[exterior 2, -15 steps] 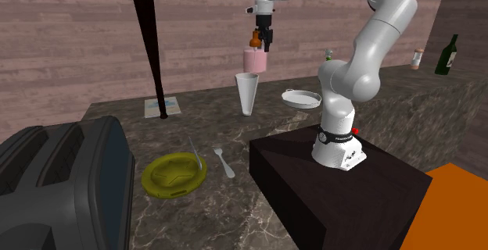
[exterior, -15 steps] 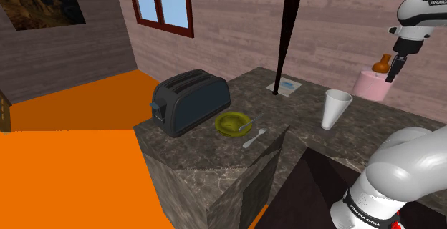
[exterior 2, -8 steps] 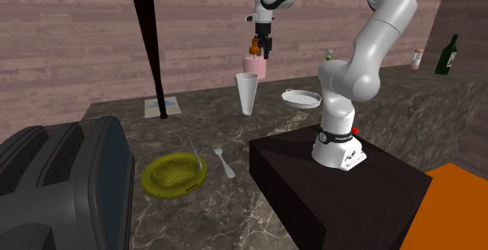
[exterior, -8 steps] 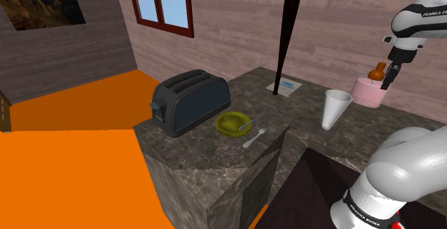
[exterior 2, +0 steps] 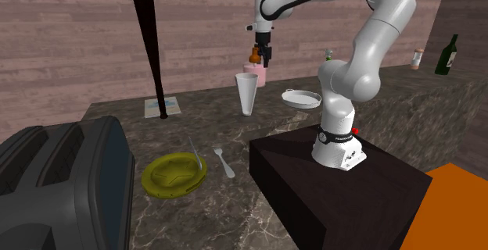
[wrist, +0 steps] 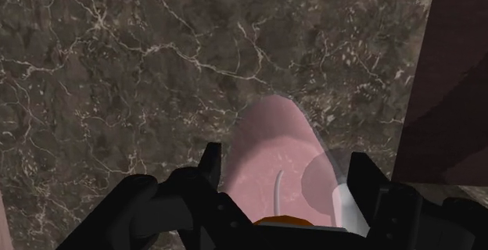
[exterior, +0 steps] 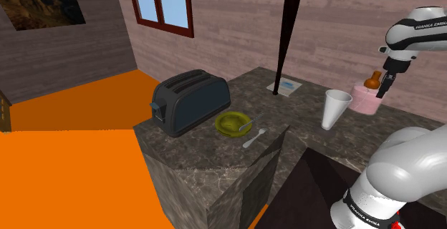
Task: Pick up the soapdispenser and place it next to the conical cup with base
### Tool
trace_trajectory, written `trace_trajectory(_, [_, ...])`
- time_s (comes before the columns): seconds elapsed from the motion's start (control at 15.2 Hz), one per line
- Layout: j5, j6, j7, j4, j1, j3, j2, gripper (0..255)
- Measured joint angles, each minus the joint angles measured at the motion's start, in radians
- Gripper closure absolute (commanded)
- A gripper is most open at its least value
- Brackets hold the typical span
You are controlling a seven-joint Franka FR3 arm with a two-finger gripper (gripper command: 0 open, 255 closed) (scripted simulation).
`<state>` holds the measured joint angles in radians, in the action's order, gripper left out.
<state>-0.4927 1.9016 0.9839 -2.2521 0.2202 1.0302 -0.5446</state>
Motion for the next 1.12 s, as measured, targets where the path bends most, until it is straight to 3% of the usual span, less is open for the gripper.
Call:
trace_trajectory(0.46, [-0.016, 0.103, -0.002, -0.071, -0.017, 0.06, 0.027, 255])
trace_trajectory(1.12, [-0.02, 0.256, 0.01, -0.143, -0.081, 0.184, 0.098, 255])
